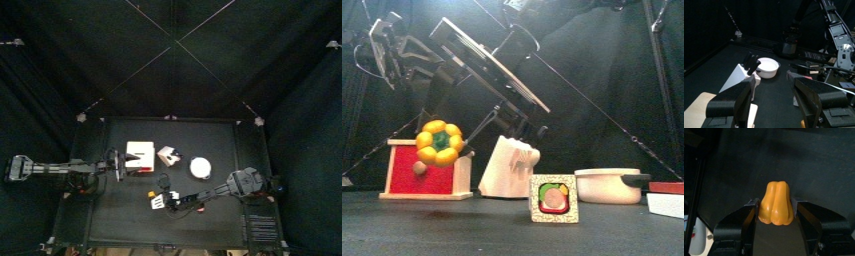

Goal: Put squash left of sushi roll

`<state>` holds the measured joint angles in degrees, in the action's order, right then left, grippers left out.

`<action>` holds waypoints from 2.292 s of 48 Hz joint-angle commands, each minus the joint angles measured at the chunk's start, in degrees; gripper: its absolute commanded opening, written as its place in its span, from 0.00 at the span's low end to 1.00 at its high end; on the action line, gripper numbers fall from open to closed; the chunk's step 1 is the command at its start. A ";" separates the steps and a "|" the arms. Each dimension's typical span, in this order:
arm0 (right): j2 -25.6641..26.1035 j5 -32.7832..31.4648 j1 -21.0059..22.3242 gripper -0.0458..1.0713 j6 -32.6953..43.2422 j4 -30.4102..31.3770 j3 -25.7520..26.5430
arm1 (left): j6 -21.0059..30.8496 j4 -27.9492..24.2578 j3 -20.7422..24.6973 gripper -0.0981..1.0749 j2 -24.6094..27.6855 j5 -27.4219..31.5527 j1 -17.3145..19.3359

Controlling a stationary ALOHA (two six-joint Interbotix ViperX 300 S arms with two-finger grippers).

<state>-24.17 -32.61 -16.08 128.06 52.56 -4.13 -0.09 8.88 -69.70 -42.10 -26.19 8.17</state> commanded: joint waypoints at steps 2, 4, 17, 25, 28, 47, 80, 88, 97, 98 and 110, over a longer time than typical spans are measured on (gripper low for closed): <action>0.44 -0.26 0.00 0.75 -0.35 0.35 2.72 | -0.18 -0.09 0.53 0.84 0.09 -0.53 0.00; 0.00 -0.18 0.00 0.76 -0.53 0.44 2.90 | -0.18 -0.09 0.53 0.84 0.09 -0.53 0.00; -1.05 0.00 0.00 0.76 0.09 0.00 3.08 | -0.18 0.00 0.44 0.84 0.09 -0.53 0.18; -1.67 -0.18 0.09 0.77 0.09 -0.18 2.99 | -0.18 -0.09 0.44 0.84 0.09 -0.53 0.18; -1.93 -0.18 0.18 0.79 0.09 -0.44 2.99 | -0.09 0.00 0.35 0.84 0.09 -0.53 0.18; -2.20 -0.09 0.18 0.93 -0.88 -3.43 2.81 | -0.18 -0.09 0.26 0.84 0.09 -0.53 0.18; -1.76 1.85 -1.32 0.93 -0.97 -6.77 2.90 | -0.18 -0.09 0.26 0.84 0.09 -0.53 0.18; -2.02 2.81 -1.32 0.93 -0.97 -6.50 3.43 | -0.18 -0.09 0.26 0.84 0.09 -0.53 0.18; -2.46 3.52 -1.32 0.93 -1.05 -5.63 4.39 | -0.18 -0.09 0.26 0.84 0.09 -0.53 0.18; -2.64 3.52 -1.23 0.93 -1.05 -5.71 4.39 | -0.18 -0.09 0.26 0.84 0.09 -0.53 0.09; -2.64 3.60 -1.23 0.93 -1.05 -5.98 4.13 | -0.18 -0.18 0.26 0.84 0.09 -0.53 0.18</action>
<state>-28.21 -29.18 -17.49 127.09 46.41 -1.14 -0.18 8.88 -70.14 -42.10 -26.19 8.17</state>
